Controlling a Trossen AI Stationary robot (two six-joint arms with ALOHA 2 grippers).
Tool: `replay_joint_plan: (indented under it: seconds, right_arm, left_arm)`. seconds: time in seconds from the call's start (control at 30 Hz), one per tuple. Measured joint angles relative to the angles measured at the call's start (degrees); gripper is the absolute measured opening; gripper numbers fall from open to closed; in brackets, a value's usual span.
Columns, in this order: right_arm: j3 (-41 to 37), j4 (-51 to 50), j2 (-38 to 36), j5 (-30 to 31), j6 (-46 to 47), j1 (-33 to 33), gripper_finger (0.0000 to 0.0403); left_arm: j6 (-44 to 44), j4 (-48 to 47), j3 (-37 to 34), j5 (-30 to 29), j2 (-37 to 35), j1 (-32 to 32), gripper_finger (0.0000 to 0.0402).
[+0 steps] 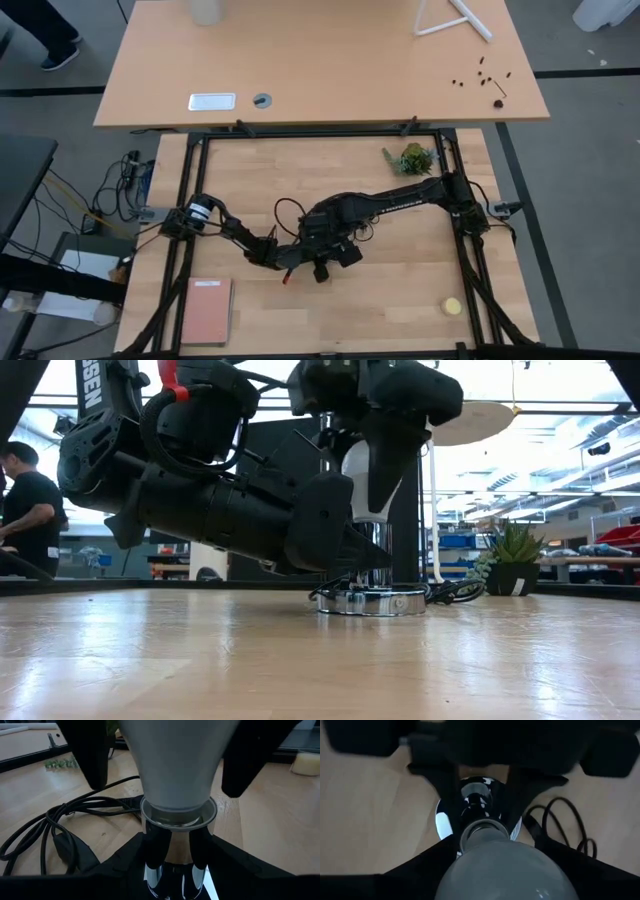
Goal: Screw lightbulb
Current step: Insert the lightbulb into the silver lamp
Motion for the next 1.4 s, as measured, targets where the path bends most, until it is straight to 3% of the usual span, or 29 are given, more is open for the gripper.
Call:
replay_joint_plan:
  seconds: [0.67, 1.03, 1.2, 1.4]
  right_arm:
    - [0.0, 3.2, 0.0, 2.3, 38.5, 1.5, 0.0265]
    - [-3.3, 3.9, -0.5, 4.1, 52.8, 1.3, 0.0269]
    - [-3.3, 4.4, -0.4, 4.0, 52.8, 1.2, 0.027]
    - [-2.8, 5.7, -0.4, 3.5, 40.2, 1.7, 0.0314]
  left_arm:
    - [-1.8, 1.5, 0.0, -1.7, 0.0, 0.0, 0.0184]
    - [-1.3, 1.8, 0.2, -2.5, 0.2, 0.0, 0.0184]
    - [-1.3, 1.9, 0.2, -2.8, 0.2, 0.0, 0.0184]
    - [-1.4, 1.6, 0.2, -3.0, 0.2, -0.1, 0.0184]
